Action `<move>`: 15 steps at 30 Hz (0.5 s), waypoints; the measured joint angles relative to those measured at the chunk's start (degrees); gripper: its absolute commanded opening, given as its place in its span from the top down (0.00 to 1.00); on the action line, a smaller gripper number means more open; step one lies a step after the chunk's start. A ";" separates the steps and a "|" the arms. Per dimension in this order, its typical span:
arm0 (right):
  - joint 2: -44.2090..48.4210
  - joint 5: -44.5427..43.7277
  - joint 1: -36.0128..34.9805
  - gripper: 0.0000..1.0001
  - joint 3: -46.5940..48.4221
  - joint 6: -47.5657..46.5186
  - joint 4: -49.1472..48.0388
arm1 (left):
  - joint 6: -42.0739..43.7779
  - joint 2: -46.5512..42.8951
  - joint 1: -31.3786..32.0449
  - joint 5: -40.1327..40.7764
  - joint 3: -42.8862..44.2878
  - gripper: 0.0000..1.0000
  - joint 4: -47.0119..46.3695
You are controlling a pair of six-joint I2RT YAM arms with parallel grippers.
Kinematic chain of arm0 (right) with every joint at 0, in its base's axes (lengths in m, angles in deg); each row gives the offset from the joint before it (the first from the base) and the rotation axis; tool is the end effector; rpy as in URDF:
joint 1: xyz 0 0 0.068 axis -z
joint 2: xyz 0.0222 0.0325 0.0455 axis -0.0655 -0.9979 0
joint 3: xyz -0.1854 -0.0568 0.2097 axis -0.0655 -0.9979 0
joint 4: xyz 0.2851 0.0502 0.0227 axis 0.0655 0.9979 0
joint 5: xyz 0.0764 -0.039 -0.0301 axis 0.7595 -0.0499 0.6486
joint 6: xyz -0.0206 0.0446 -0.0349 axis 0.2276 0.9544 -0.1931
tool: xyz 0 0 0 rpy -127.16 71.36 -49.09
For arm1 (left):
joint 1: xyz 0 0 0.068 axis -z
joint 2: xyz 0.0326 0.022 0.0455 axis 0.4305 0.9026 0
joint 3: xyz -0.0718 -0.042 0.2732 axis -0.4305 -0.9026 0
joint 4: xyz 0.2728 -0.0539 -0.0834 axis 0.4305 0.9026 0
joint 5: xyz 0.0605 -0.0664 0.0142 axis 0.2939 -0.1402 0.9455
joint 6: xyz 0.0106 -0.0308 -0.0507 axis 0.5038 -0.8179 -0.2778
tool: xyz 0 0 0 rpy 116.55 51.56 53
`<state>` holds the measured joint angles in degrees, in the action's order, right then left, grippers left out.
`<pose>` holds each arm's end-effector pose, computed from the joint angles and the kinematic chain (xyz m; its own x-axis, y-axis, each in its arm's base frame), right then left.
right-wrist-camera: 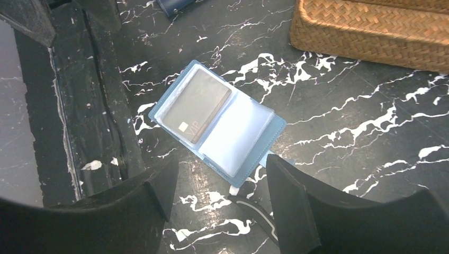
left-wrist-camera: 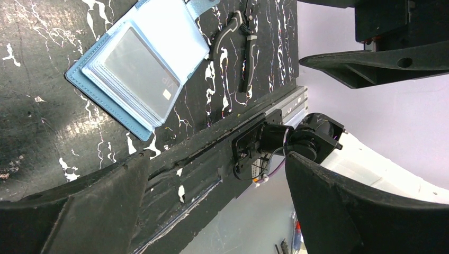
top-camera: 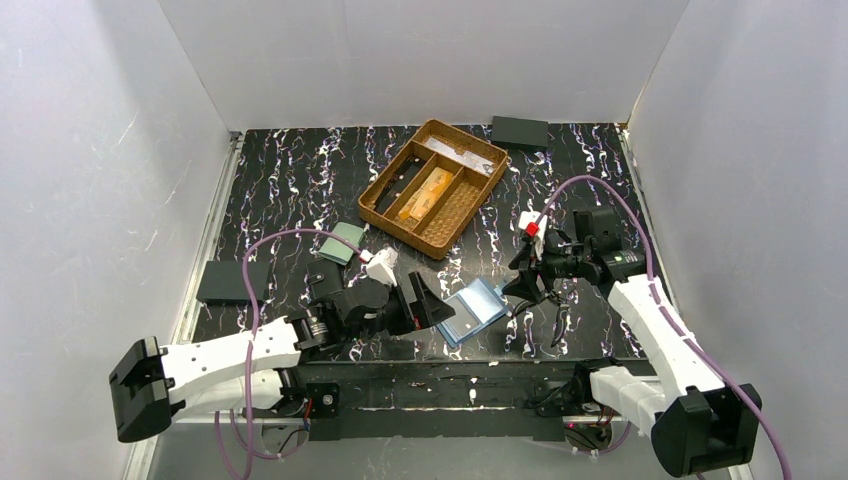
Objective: Take the credit cards out of the card holder
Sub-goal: Remove the credit card from the card holder.
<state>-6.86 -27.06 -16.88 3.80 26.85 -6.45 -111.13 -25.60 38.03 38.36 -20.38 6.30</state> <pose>0.2056 0.0820 0.2761 -0.1703 -0.4495 -0.8769 -0.9449 0.3271 0.0159 0.1148 -0.2185 0.2405 -0.8263 -0.3682 -0.4261 0.2073 0.5047 -0.8380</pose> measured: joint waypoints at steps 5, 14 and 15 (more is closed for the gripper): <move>-3.78 1.88 -0.02 0.32 0.00 -1.14 0.63 | -0.76 1.07 0.00 -0.04 -0.48 0.07 -1.95; -12.04 -0.46 -9.33 0.57 -0.22 1.73 -3.06 | -1.68 9.88 0.02 0.00 -3.04 0.25 -9.88; -13.09 -1.40 -10.78 0.63 -0.22 2.97 -4.44 | -1.70 11.10 0.04 0.07 -3.04 0.28 -10.82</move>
<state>-19.95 -28.45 -27.66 3.58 29.82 -10.88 -112.84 -14.50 38.07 38.43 -23.41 -4.52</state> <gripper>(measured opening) 0.557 0.799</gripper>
